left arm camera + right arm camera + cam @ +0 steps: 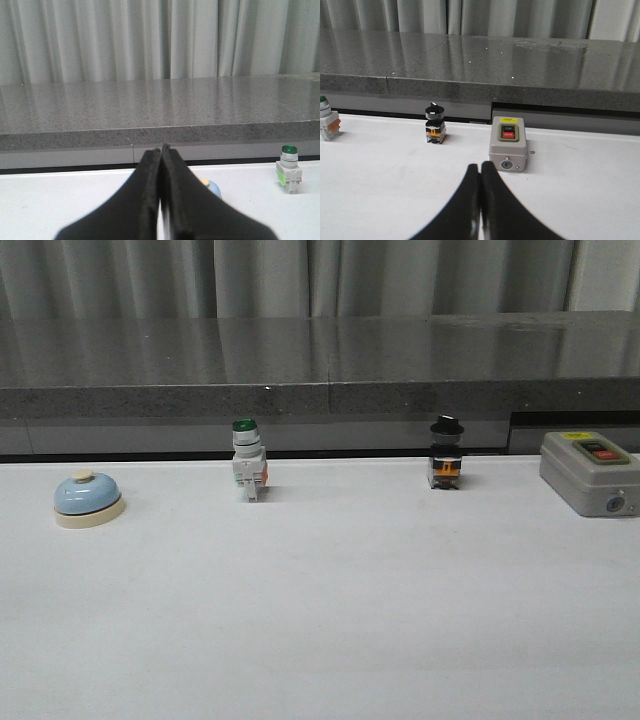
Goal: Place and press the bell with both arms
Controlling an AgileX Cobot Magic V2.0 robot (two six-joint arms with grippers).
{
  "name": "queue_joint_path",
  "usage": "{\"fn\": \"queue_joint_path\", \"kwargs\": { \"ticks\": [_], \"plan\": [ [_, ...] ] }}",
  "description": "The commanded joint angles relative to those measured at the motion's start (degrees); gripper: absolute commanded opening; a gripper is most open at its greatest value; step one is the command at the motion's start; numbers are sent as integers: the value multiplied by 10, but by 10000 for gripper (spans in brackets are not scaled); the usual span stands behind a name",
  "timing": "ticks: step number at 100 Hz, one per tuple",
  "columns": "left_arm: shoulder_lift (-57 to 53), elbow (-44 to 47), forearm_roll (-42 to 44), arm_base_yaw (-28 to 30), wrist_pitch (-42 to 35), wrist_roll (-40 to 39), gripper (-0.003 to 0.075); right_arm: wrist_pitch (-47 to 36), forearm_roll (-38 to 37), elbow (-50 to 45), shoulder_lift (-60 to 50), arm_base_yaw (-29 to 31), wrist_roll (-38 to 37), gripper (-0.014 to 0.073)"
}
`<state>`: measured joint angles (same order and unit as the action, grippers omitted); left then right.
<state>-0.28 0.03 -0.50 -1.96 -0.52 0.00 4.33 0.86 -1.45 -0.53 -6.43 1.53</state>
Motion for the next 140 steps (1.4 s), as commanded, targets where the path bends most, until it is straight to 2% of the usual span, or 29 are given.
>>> {"fn": "queue_joint_path", "kwargs": {
  "ticks": [1,58,86,109,140],
  "plan": [
    [-17,25,0,-1,-46,-9,-20,-50,0,7,-11,3,1,-60],
    [-16,1,0,-1,-36,-9,-20,-50,0,7,-11,3,1,-60],
    [53,-137,-5,-1,111,-9,-20,-50,0,7,-11,3,1,-60],
    [176,-256,-30,-1,164,-9,-20,-50,0,7,-11,3,1,-60],
    [365,-402,-54,-1,315,-9,-20,-50,0,7,-11,3,1,-60]
  ]
}}
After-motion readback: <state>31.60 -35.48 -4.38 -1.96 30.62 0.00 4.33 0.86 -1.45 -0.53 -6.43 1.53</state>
